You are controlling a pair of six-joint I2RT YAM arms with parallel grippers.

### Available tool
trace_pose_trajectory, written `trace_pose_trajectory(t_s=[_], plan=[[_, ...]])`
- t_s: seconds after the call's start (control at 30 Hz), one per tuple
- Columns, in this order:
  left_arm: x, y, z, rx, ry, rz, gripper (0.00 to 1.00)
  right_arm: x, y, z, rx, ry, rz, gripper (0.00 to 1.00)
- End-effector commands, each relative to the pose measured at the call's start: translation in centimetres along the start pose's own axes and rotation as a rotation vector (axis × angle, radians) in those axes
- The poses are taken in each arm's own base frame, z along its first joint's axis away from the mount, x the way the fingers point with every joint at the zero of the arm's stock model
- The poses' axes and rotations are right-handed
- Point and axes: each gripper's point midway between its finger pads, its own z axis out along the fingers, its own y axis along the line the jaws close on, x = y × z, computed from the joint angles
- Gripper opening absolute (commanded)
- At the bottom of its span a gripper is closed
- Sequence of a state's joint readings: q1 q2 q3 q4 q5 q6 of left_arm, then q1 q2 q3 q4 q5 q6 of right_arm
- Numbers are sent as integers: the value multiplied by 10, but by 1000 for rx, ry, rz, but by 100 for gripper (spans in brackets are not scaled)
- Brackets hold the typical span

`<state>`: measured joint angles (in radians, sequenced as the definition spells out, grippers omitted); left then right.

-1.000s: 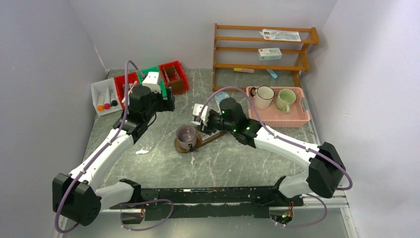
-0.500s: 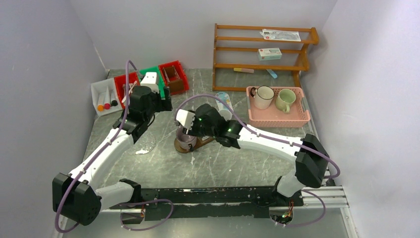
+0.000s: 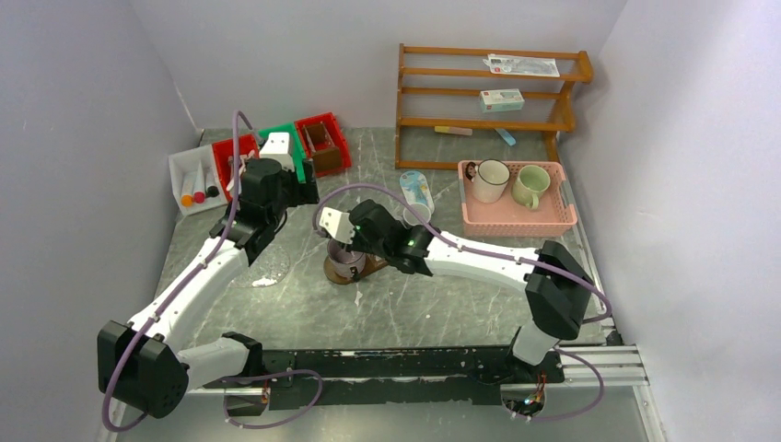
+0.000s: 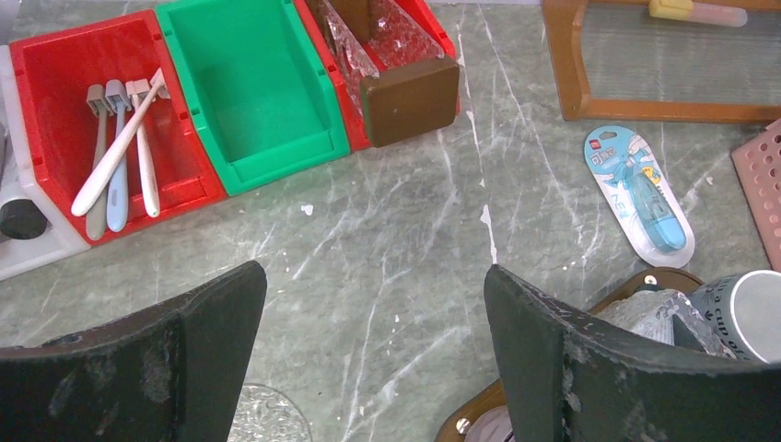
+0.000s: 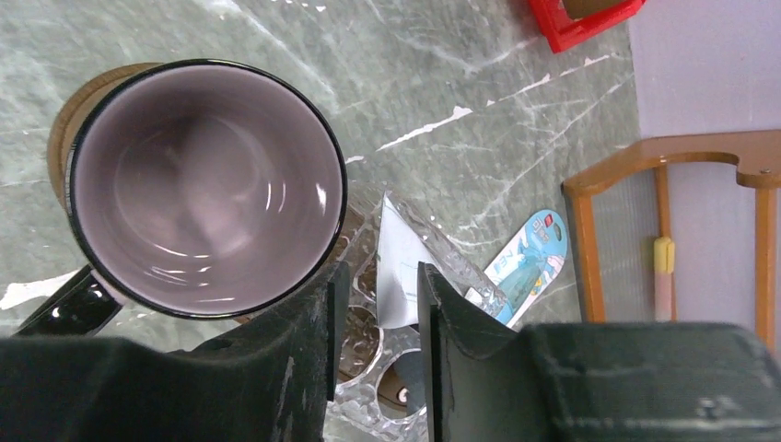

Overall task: Prepare toiletry sets of a toothbrush and toothpaste on the tray
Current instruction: Place the toothpaste in the toothpaste holder.

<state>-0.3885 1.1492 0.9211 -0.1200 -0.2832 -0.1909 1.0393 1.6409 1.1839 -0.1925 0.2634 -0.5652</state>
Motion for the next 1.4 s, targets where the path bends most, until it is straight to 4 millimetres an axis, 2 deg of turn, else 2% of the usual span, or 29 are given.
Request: trace_pose_trajectory(t_s=[0.0, 0.13, 0.3, 0.4, 0.93, 1.13, 1.37], plan=[[-10, 2, -1, -15, -14, -10, 93, -5, -11, 2, 60, 7, -25, 36], [-10, 3, -1, -17, -15, -9, 93, -5, -12, 7, 73, 10, -37, 29], [-10, 3, -1, -17, -16, -8, 93, -9, -17, 5, 84, 2, -35, 9], [-11, 3, -1, -16, -16, -7, 92, -13, -21, 0, 94, -13, -38, 1], [-8, 1, 1, -5, -9, -6, 93, -37, -34, -31, 106, -152, -13, 0], [-7, 0, 1, 0, -6, -4, 93, -37, -34, -34, 95, -199, 30, 0], [-7, -1, 2, 1, -7, -3, 92, -29, -46, -39, 111, -293, 154, 0]])
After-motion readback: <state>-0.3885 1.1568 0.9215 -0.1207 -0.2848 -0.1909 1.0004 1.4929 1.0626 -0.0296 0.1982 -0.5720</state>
